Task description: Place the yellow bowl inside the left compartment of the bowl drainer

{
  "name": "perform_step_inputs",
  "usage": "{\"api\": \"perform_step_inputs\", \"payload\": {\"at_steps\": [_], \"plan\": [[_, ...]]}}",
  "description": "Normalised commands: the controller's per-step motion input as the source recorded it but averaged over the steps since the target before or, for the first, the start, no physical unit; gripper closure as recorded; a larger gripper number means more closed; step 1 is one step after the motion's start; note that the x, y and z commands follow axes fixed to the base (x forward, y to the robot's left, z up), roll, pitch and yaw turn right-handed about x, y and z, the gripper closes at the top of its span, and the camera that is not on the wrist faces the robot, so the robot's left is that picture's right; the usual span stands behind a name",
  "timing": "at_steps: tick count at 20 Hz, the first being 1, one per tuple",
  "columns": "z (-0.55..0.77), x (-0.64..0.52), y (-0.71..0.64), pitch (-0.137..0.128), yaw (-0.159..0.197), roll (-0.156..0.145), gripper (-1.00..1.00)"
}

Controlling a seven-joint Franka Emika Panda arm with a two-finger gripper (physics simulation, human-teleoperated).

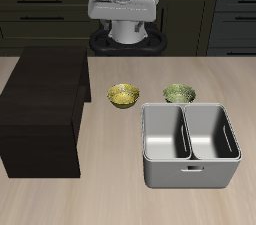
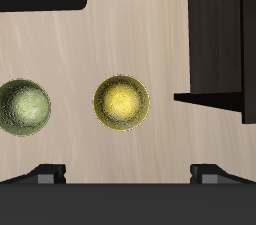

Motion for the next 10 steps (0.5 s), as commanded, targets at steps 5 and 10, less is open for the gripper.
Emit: {"api": "perform_step_inputs", "payload": {"at_steps": [5,10], "plan": [[-0.14,0.11,0.01,-0.002,0.024,0.007,-1.0],[-0.23,0.14,-0.01,-0.013,0.017,-0.016,-1.0]]}}
